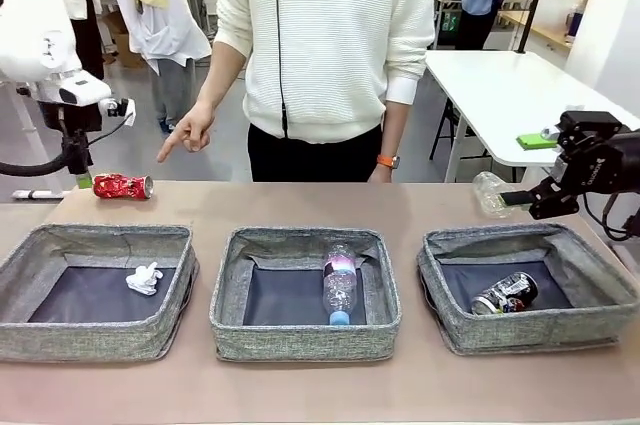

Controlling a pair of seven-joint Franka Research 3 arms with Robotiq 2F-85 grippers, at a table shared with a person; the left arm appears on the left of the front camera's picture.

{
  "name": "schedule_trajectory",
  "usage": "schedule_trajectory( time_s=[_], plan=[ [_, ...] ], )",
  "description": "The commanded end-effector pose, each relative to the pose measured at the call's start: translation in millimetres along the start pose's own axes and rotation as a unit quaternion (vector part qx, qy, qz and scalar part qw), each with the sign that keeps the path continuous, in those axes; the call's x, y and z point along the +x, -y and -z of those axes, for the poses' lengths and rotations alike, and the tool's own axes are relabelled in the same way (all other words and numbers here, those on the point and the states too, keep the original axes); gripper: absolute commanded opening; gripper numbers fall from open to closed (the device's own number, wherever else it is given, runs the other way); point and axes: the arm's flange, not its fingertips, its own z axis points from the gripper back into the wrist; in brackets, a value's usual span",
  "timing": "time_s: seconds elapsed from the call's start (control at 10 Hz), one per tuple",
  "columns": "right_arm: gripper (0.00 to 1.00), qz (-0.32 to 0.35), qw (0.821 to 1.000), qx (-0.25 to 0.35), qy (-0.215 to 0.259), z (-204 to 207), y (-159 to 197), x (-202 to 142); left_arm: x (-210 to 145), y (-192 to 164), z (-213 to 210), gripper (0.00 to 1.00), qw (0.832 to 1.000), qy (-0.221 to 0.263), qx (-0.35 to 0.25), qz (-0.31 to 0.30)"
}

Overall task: Sort the waste into the appropriate baskets.
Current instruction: Pick up the waste item pointed out by the person.

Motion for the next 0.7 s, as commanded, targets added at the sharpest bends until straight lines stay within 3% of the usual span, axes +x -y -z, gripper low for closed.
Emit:
schedule_trajectory(
  time_s=[0.0,0.3,0.4,0.6],
  plan=[
    [1.0,-0.009,1.0,0.007,-0.003,-1,-2,0,8,-17,-6,1.0,0.958,-0.017,0.122,0.258],
    [1.0,-0.009,1.0,0.007,-0.003,-1,-2,0,21,-50,2,1.0,0.947,0.095,0.073,0.298],
    [1.0,-0.009,1.0,0.007,-0.003,-1,-2,0,24,-29,-5,1.0,0.969,-0.011,0.091,0.228],
    [1.0,-0.009,1.0,0.007,-0.003,-1,-2,0,24,-29,-5,1.0,0.969,-0.011,0.091,0.228]
  ],
)
